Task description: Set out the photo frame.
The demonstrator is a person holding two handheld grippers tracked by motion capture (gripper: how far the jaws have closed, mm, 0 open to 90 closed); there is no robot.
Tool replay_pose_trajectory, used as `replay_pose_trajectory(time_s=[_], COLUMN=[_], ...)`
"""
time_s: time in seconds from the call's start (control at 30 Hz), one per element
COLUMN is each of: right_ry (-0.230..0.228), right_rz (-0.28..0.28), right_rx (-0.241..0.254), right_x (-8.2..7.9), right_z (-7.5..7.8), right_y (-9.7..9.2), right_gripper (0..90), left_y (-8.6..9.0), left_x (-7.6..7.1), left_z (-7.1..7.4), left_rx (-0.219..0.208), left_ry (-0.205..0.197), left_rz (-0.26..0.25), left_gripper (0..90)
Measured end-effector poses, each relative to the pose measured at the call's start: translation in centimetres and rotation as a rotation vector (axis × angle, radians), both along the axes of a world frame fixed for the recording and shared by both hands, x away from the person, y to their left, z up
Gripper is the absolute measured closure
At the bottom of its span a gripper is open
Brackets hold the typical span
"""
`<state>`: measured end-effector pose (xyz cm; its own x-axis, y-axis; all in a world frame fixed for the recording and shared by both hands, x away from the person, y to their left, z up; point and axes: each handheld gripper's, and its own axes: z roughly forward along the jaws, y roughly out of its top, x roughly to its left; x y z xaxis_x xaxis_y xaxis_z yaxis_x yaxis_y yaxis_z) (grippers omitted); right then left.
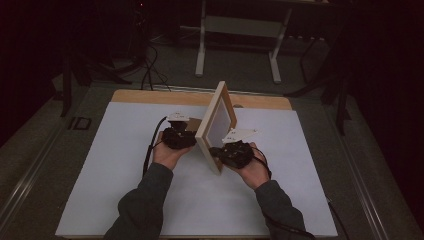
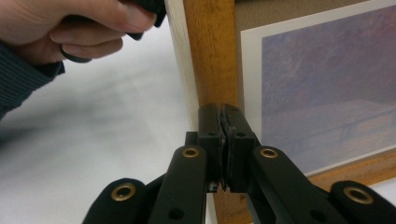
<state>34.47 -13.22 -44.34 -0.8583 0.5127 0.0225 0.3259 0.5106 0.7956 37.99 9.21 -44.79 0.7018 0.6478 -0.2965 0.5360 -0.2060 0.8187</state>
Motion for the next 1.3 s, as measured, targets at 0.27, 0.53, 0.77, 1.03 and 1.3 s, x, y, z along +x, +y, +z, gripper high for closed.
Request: replay_pose_trajectory(time_s=[0.27,0.53,0.77,1.03,1.3], right_ry=[0.002,0.001,0.012,0.02,0.031], right_rz=[-0.014,-0.029,-0.059,-0.074,-0.085], right_rx=[-0.008,-0.014,-0.014,-0.015,-0.018], right_x=[0.0,0.1,0.3,0.3,0.2], right_z=[-0.2,-0.4,-0.9,-1.2,-1.6], right_y=[-0.5,-1.1,-2.2,-2.8,-3.5], right_gripper=[83.9,76.6,68.5,65.4,65.2], left_y=[0.9,1.4,2.4,2.5,3.2], left_x=[-0.4,-0.9,-1.2,-1.4,-1.7], left_z=[0.9,1.6,2.5,3.1,4.2], left_rx=[0.017,0.029,-0.006,-0.014,-0.036], left_ry=[-0.012,-0.023,-0.041,-0.033,-0.037], left_rz=[0.029,0.074,0.153,0.155,0.185], left_gripper=[66.3,58.9,54.9,50.9,50.5])
